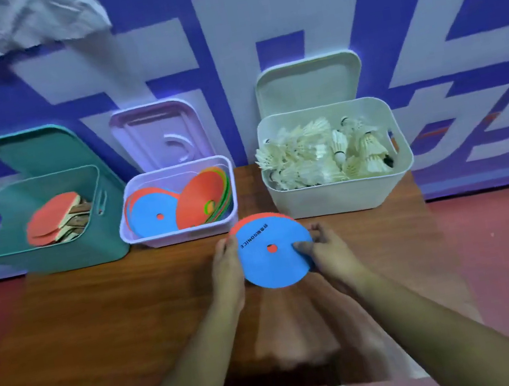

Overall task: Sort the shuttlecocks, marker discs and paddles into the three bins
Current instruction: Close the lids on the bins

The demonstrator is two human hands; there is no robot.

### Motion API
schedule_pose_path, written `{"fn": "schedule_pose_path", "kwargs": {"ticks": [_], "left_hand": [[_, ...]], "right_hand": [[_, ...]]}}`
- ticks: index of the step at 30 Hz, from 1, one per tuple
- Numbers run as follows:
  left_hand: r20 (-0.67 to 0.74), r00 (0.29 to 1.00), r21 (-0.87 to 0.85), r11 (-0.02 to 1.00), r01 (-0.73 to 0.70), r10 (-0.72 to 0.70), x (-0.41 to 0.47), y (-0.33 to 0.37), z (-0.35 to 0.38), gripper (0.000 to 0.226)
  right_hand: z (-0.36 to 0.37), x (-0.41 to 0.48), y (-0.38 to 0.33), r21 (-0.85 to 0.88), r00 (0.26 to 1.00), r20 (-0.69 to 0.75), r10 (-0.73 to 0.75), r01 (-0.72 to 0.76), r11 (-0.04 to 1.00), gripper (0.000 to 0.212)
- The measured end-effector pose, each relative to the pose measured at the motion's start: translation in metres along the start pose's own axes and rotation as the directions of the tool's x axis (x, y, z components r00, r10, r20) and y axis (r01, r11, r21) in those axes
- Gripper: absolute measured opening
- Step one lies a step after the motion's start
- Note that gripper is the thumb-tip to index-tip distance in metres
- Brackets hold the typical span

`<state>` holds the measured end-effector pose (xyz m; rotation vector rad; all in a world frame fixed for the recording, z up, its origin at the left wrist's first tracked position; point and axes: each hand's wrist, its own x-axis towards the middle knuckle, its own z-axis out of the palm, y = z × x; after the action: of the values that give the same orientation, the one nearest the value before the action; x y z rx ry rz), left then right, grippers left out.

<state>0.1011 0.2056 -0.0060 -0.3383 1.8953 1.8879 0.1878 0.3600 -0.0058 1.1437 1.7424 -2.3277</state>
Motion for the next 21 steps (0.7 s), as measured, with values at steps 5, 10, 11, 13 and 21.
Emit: {"fn": "schedule_pose_path", "kwargs": {"ticks": [5, 10, 11, 13, 21], "left_hand": [[-0.061, 0.994, -0.028, 0.995, -0.094, 0.092, 0.012, 0.043, -0.081, 0.018], [-0.006, 0.993, -0.116, 0.987, -0.114, 0.114, 0.053, 0.084, -0.156, 0.018], [0.038, 0.995, -0.156, 0.984, -0.085, 0.092, 0.063, 0.091, -0.167, 0.023], [0.081, 0.994, -0.088, 0.994, -0.063, 0.07, 0.086, 0.102, -0.188, 0.037], [-0.018, 0.947, 0.467, 0.84, -0.275, 0.32, 0.208, 0.132, -0.241, 0.041]], "right_hand": [[0.089, 0.004, -0.018, -0.117, 0.994, 0.093, -0.059, 0.07, 0.991, 0.016], [0.171, 0.031, -0.029, -0.191, 0.987, 0.082, -0.138, 0.152, 0.97, 0.019], [0.188, 0.04, -0.031, -0.175, 0.987, 0.058, -0.148, 0.156, 0.972, 0.02], [0.221, 0.061, -0.033, -0.177, 0.988, 0.026, -0.155, 0.157, 0.972, 0.024], [0.285, 0.13, -0.039, -0.727, 0.951, 0.101, -0.294, 0.272, 0.63, 0.028]]}}
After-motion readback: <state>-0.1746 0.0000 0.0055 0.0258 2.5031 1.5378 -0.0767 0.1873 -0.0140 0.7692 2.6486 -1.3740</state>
